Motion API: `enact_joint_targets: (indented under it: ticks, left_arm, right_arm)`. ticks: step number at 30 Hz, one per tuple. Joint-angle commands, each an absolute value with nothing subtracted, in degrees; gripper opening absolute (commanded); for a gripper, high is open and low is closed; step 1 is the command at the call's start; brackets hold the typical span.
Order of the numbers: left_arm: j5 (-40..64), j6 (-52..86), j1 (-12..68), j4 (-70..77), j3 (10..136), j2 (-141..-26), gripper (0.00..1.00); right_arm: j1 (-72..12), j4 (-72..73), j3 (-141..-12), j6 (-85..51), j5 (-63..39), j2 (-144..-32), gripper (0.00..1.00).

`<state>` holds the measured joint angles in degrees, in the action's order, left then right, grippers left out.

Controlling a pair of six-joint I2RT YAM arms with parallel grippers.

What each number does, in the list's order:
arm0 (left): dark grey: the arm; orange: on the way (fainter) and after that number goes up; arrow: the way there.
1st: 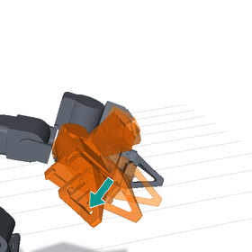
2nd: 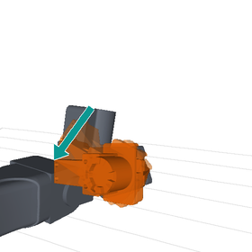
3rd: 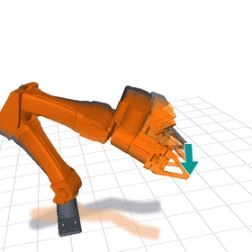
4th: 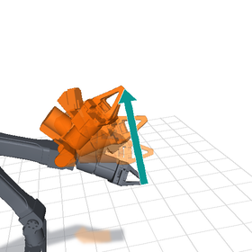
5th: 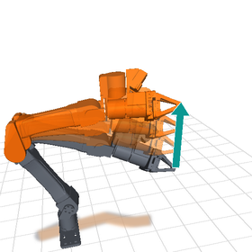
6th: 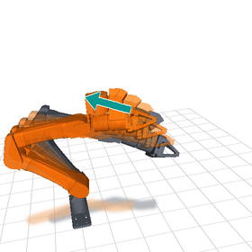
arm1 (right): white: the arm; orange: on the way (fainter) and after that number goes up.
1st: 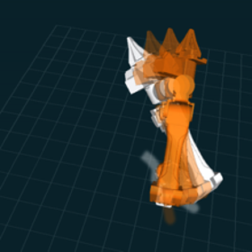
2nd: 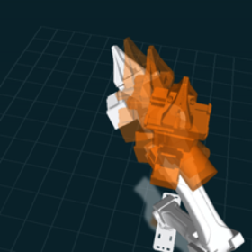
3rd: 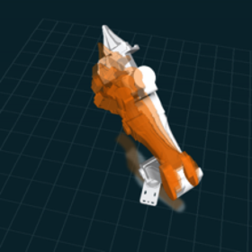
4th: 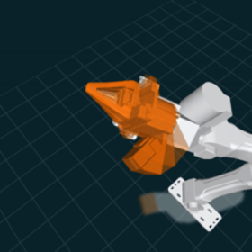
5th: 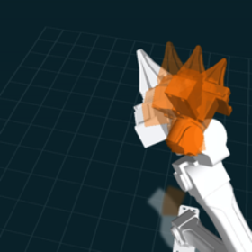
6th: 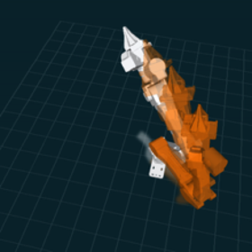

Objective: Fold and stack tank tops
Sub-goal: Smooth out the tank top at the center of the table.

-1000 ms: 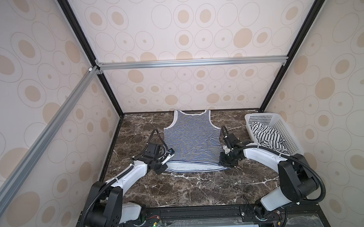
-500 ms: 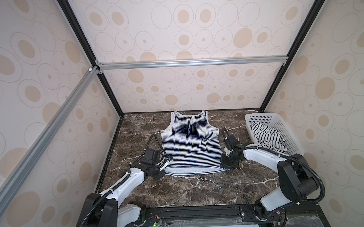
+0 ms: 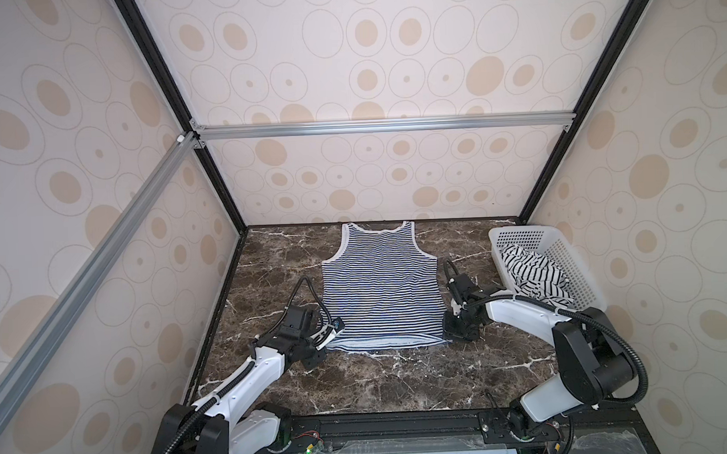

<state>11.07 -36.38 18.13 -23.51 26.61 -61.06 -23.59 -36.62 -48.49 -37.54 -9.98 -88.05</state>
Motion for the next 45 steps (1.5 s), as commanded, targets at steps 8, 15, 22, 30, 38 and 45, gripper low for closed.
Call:
enact_joint_targets:
  ticks: [8,15,22,30,38,45]
  left_arm:
    - [7.8,-40.0,18.2,-26.1,25.0,-57.6,0.2]
    - [7.6,-42.5,17.9,-31.7,25.9,-53.5,0.23]
    - [8.5,-43.7,17.4,-37.0,28.0,-49.6,0.29]
    - [11.8,-37.0,17.4,-29.7,32.3,-55.9,0.39]
    - [17.9,-31.4,18.6,-21.1,41.0,-71.4,0.42]
    - [14.8,-30.1,21.2,-17.4,44.0,-81.2,0.42]
  right_arm:
    - [-23.2,-39.7,-46.3,-39.2,-6.5,-86.4,0.35]
    - [-23.0,-40.6,-45.8,-39.5,-5.4,-86.0,0.35]
    - [-22.7,-41.8,-47.0,-39.1,-4.9,-85.4,0.35]
    - [-23.5,-39.4,-49.7,-39.7,-8.8,-84.3,0.35]
    - [-24.9,-34.8,-53.3,-39.8,-12.1,-88.4,0.36]
    - [-27.1,-33.0,-55.9,-39.7,-12.8,-93.5,0.36]
